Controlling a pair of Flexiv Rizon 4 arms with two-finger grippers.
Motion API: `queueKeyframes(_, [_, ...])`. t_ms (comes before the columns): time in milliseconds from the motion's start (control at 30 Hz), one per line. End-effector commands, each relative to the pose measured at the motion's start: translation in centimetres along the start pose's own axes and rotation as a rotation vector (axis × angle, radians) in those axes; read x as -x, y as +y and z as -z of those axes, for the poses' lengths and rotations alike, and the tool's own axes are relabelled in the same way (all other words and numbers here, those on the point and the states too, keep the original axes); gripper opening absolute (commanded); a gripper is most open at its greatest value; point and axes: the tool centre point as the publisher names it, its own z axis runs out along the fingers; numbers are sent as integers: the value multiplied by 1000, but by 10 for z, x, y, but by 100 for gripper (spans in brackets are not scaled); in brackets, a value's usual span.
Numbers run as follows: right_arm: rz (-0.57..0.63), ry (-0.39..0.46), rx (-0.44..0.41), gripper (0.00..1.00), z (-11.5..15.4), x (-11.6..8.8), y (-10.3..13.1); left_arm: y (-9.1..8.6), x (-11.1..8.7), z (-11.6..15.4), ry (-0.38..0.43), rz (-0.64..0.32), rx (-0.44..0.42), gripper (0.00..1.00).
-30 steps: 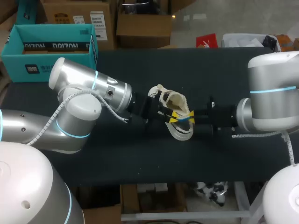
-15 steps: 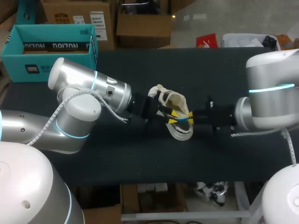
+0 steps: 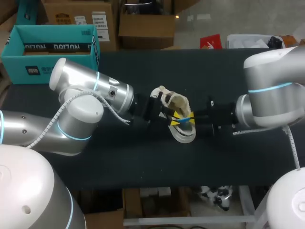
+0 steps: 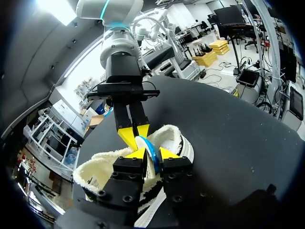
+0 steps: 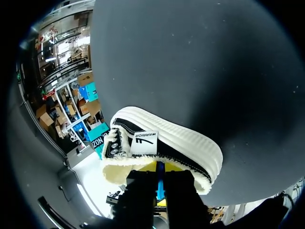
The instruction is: Open the shoe tongue, take the insole out of the shoe, put the insole back into the shoe, and pack the shoe into the shoebox
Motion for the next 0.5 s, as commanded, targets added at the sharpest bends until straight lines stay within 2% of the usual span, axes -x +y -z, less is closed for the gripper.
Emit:
queueKeyframes(33, [-2, -13, -4, 0, -8, -1, 3, 0, -4, 5, -9, 7, 4, 40])
queueKeyframes(67, [-2, -14, -4, 0, -8, 0, 3, -1, -4, 8, -11, 9, 2, 49])
queueKeyframes(133, [1, -18, 1, 0, -6, 2, 0, -2, -4, 13, -13, 17, -11, 93])
queueKeyframes(167, [3, -19, 5, 0, -4, 3, -1, -4, -4, 16, -12, 20, -18, 100])
queueKeyframes(267, [17, -20, 27, 0, 2, 7, -7, -9, -4, 23, -11, 29, -35, 100])
queueKeyframes(500, [25, -36, 61, 0, 13, 15, -11, -13, 5, 36, 30, 128, -115, 100])
